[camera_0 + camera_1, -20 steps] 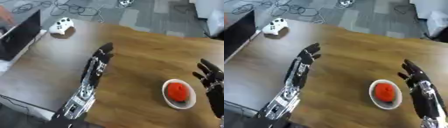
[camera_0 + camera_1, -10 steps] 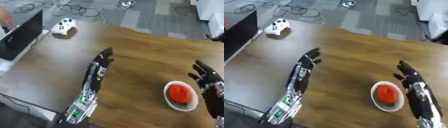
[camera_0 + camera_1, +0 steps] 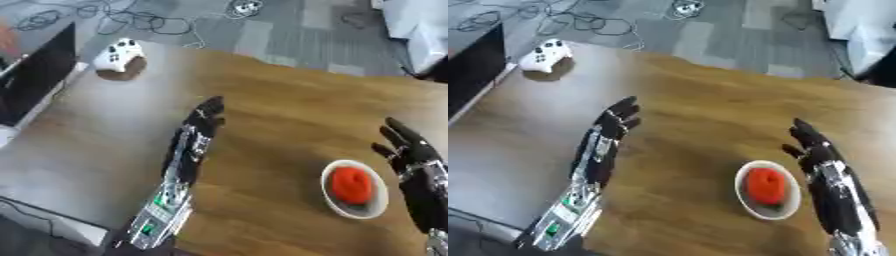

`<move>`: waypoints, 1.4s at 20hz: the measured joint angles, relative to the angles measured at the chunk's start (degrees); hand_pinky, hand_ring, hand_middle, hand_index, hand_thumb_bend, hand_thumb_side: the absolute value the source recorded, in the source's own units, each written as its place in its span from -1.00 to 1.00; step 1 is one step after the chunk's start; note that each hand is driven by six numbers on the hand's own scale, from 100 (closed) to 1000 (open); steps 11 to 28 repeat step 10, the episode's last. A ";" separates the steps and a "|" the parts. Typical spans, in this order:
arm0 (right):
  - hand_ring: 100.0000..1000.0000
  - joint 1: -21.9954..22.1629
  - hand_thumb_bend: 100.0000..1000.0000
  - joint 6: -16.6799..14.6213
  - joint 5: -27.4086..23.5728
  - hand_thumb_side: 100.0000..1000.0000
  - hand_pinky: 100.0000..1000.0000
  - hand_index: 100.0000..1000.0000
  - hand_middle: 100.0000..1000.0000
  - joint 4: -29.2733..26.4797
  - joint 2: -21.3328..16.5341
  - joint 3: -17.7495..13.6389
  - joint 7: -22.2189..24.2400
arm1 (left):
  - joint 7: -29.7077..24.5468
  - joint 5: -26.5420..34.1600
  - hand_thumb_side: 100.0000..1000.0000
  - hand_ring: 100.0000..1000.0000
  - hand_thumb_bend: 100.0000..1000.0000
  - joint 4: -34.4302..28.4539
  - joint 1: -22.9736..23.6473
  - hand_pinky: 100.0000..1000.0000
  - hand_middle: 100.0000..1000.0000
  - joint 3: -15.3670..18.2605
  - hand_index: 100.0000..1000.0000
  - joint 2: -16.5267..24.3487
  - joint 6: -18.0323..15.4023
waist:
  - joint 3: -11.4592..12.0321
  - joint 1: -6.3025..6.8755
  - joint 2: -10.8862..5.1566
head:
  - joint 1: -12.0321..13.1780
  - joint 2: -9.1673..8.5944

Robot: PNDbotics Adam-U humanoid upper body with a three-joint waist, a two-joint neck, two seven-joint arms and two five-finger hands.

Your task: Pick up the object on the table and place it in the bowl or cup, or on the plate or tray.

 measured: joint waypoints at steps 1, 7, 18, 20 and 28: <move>1.00 0.00 -1.00 0.08 -0.02 0.67 0.81 0.83 0.95 0.00 0.00 0.00 -0.01 | 0.01 -0.02 0.60 0.76 0.21 -0.01 0.00 0.59 0.65 0.00 0.62 0.00 0.00 | 0.00 0.00 0.00 | -0.03 0.00; 1.00 -0.04 -1.00 0.30 -0.17 0.67 0.82 0.83 0.95 -0.01 0.46 0.00 0.09 | 0.24 -0.15 0.60 0.76 0.21 -0.02 0.02 0.59 0.65 0.05 0.62 -0.03 -0.03 | -0.07 0.01 0.03 | -0.43 0.01; 1.00 -0.04 -1.00 0.31 -0.27 0.67 0.82 0.83 0.95 -0.01 0.46 0.00 0.10 | 0.28 -0.24 0.60 0.76 0.20 -0.02 0.04 0.59 0.65 0.05 0.62 -0.05 -0.04 | -0.10 0.04 0.07 | -0.43 0.01; 1.00 -0.04 -1.00 0.31 -0.27 0.67 0.82 0.83 0.95 -0.01 0.46 0.00 0.10 | 0.28 -0.24 0.60 0.76 0.20 -0.02 0.04 0.59 0.65 0.05 0.62 -0.05 -0.04 | -0.10 0.04 0.07 | -0.43 0.01; 1.00 -0.04 -1.00 0.31 -0.27 0.67 0.82 0.83 0.95 -0.01 0.46 0.00 0.10 | 0.28 -0.24 0.60 0.76 0.20 -0.02 0.04 0.59 0.65 0.05 0.62 -0.05 -0.04 | -0.10 0.04 0.07 | -0.43 0.01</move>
